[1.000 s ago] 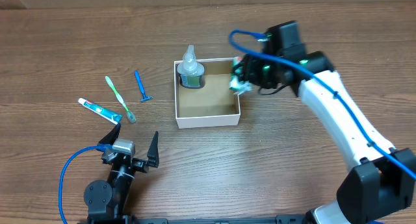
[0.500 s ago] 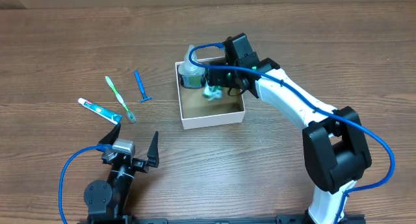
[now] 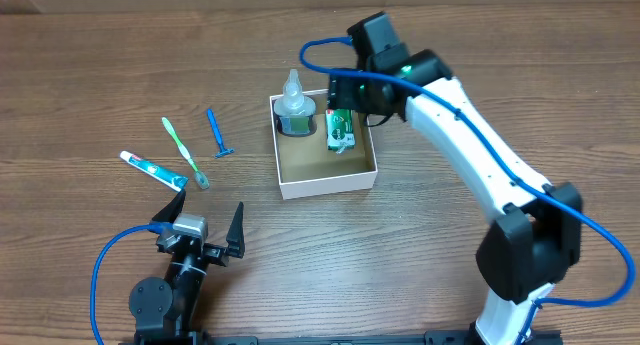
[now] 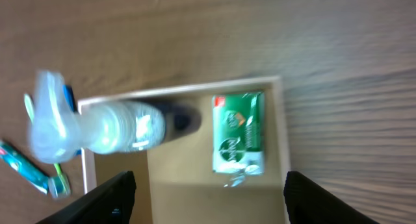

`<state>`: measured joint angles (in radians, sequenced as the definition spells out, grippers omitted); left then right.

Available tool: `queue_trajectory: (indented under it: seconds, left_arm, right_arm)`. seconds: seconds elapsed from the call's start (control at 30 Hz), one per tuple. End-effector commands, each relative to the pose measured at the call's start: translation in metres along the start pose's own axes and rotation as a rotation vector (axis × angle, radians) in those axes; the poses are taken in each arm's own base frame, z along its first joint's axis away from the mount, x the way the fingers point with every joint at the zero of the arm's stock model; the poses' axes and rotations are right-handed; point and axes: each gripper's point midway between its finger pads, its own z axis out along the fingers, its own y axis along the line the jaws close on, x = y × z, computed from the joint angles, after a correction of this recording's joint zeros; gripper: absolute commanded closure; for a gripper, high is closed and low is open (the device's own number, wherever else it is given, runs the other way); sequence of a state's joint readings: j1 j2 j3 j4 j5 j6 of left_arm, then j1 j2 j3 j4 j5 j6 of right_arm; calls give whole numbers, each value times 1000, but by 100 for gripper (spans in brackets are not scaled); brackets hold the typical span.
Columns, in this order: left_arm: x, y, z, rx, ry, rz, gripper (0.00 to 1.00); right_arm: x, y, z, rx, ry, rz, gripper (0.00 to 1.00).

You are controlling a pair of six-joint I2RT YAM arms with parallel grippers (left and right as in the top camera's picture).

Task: Pack container
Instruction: 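Carry the green soap box into the box and release it, then raise the right gripper away from the box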

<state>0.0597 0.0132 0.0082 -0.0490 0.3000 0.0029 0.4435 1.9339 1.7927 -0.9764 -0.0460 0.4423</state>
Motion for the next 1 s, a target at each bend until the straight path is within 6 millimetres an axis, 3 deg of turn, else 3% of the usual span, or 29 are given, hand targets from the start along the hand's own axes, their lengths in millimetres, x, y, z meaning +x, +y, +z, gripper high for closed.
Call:
queue_trajectory:
  seconds: [0.0, 0.13, 0.4, 0.97]
  left_arm:
    - [0, 1, 0, -3, -5, -4, 0]
    - [0, 1, 0, -3, -5, -4, 0]
    - [0, 1, 0, -3, -6, -4, 0]
    - [0, 1, 0, -3, -6, -4, 0]
  right_arm:
    - [-45, -57, -75, 160, -153, 95, 15]
    - [-52, -151, -96, 284, -121, 268, 0]
    - [-59, -258, -127, 392, -156, 425, 0]
    - [-55, -265, -129, 402, -142, 442, 0]
